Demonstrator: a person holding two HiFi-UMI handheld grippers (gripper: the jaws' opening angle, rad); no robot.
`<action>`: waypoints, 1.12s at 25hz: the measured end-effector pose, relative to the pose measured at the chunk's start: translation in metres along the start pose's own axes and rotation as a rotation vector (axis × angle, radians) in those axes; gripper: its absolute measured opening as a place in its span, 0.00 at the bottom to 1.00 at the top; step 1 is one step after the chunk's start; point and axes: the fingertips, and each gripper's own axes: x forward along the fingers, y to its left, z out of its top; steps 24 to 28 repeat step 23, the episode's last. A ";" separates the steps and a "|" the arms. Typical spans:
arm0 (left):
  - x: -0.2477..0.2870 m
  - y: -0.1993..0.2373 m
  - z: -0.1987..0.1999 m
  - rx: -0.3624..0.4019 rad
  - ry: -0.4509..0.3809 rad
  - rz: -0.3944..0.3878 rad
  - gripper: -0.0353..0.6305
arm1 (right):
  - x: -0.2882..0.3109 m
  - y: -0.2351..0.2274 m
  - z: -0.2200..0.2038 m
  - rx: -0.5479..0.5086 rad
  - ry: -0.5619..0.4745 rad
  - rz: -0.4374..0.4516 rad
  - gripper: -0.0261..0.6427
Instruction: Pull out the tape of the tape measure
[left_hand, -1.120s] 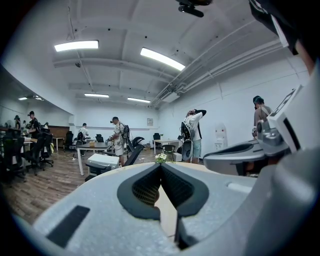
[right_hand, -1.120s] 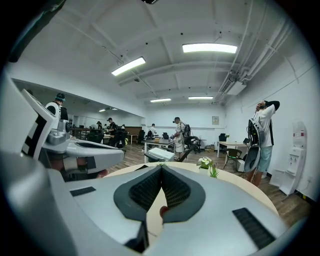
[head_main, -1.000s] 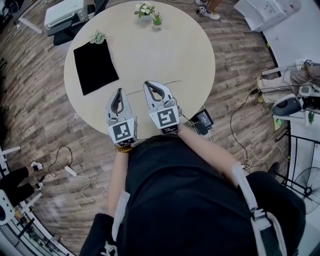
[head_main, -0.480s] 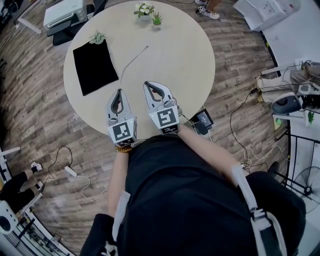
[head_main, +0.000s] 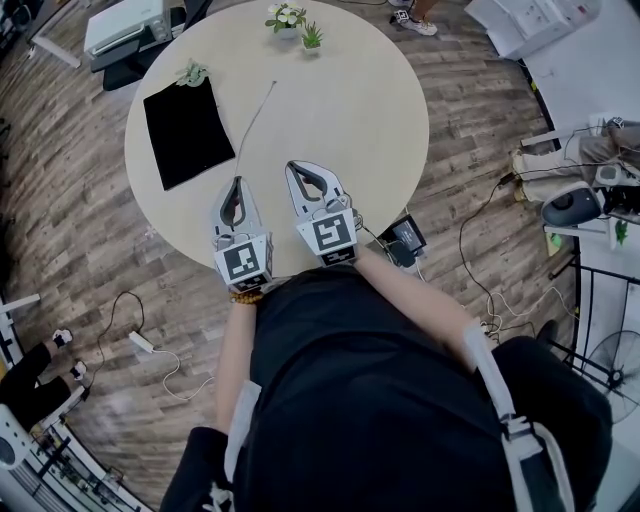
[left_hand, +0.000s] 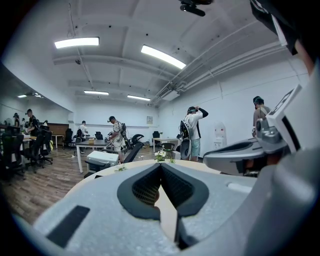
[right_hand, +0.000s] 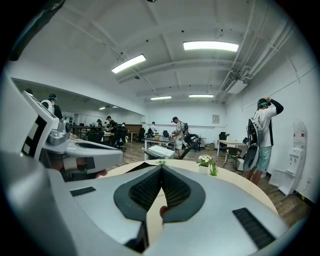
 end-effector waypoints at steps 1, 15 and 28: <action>0.000 0.000 -0.001 -0.004 0.003 -0.002 0.07 | 0.000 0.001 -0.001 0.007 -0.002 0.001 0.04; -0.002 0.001 -0.009 -0.008 0.031 0.007 0.07 | -0.002 0.000 -0.004 -0.007 0.016 0.010 0.04; -0.003 0.012 -0.025 -0.023 0.060 0.028 0.07 | 0.000 -0.001 -0.014 -0.006 0.044 0.015 0.04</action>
